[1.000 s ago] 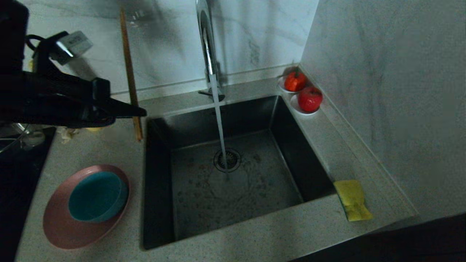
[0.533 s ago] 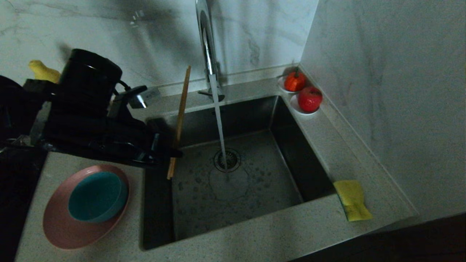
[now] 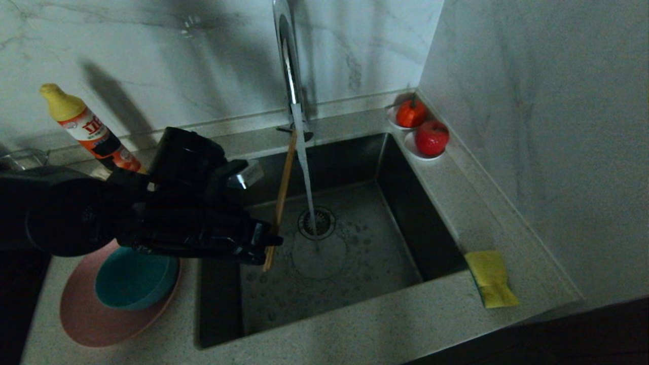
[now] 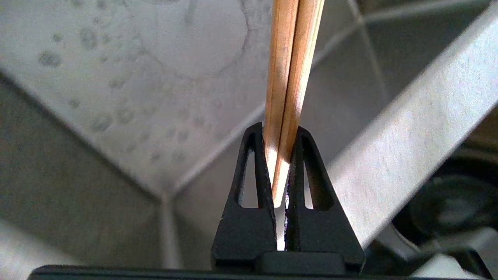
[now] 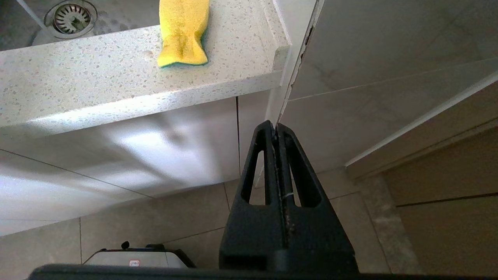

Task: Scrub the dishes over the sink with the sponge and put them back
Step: Rinse the chopsticks

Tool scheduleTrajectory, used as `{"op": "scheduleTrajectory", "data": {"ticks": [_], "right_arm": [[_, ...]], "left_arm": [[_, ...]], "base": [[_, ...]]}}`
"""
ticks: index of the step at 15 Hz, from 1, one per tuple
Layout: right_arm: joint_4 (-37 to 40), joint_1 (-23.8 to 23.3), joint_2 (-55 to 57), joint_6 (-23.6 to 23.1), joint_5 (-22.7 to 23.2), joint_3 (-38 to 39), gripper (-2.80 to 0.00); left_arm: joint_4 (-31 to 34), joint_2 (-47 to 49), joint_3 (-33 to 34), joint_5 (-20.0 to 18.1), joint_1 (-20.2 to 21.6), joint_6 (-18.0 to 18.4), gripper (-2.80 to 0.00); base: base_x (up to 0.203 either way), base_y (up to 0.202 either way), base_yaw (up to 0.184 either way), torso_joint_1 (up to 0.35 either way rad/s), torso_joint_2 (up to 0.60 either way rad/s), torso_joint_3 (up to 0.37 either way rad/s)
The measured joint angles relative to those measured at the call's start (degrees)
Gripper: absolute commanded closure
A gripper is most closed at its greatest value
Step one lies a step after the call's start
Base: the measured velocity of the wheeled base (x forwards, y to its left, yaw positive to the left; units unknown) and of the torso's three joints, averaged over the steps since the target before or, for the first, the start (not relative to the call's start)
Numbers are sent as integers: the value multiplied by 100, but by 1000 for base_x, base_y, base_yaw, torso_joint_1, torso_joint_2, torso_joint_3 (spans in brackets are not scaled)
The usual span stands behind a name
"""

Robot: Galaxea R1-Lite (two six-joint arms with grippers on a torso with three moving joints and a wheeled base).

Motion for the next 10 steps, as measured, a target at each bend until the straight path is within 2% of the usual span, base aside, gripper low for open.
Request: {"op": "scheduleTrajectory", "data": {"ticks": [4, 10], "right_arm": [[0, 0, 0, 0, 0, 0, 0], [1, 0, 0, 0, 0, 0, 0]], "left_arm": [[-1497, 269, 629, 22, -111, -41, 0], [-1701, 356, 727, 54, -258, -65, 0]], "base": [[0, 0, 0, 0, 0, 0], [0, 0, 0, 0, 0, 0]]}}
